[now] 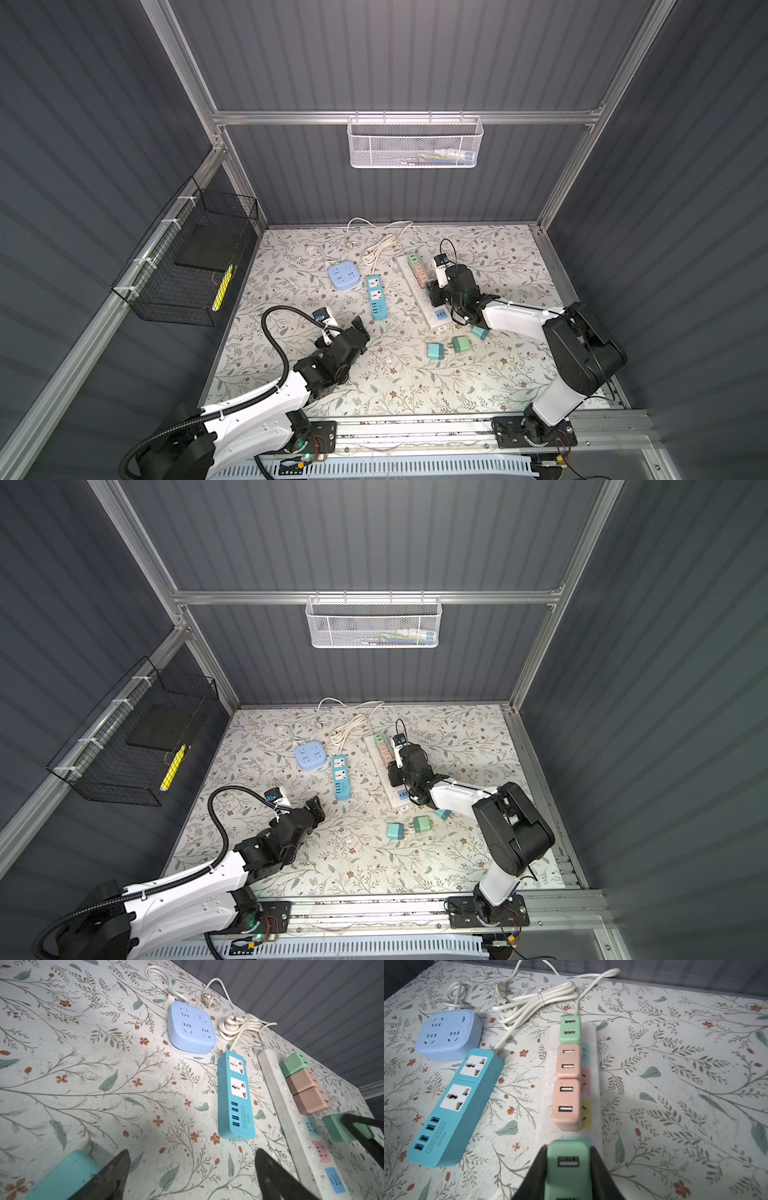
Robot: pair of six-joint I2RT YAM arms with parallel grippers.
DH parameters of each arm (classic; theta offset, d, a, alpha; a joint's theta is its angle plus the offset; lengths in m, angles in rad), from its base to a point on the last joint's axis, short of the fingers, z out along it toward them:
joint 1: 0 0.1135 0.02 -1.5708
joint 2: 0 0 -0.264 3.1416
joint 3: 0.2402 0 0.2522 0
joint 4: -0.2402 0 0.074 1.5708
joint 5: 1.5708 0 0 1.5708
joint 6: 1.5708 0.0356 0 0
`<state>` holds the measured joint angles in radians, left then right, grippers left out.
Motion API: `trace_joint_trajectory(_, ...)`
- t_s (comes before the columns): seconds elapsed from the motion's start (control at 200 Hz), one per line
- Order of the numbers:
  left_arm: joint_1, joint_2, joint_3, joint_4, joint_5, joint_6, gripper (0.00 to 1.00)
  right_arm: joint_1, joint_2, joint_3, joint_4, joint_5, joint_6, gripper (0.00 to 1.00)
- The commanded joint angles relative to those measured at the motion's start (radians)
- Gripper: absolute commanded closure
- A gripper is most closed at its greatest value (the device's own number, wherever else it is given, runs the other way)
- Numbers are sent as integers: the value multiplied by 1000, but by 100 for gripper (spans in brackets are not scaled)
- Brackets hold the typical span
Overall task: Insert the plug
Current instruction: 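Lower the mint-green plug with the right gripper into the fourth socket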
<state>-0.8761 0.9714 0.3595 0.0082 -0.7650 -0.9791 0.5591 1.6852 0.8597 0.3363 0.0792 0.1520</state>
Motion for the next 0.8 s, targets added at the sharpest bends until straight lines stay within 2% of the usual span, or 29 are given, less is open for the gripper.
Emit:
trace_joint_trajectory(0.0, -1, -22, 24, -8, -12, 20, 6, 5, 39, 2, 63, 23, -8, 81)
trace_joint_trajectory(0.105, -1, -33, 19, -12, -16, 24, 6, 8, 64, 15, 51, 3, 4, 82)
trace_joint_trajectory(0.41, -1, -18, 26, -5, -20, 29, 6, 33, 64, -38, 76, 51, 20, 81)
trace_joint_trajectory(0.67, 0, -18, 30, -6, -17, 36, 6, 36, 48, -41, 37, 136, 13, 81)
trace_joint_trajectory(0.796, 0, -18, 27, -5, -14, 32, 6, 37, 54, -25, 15, 113, 20, 81)
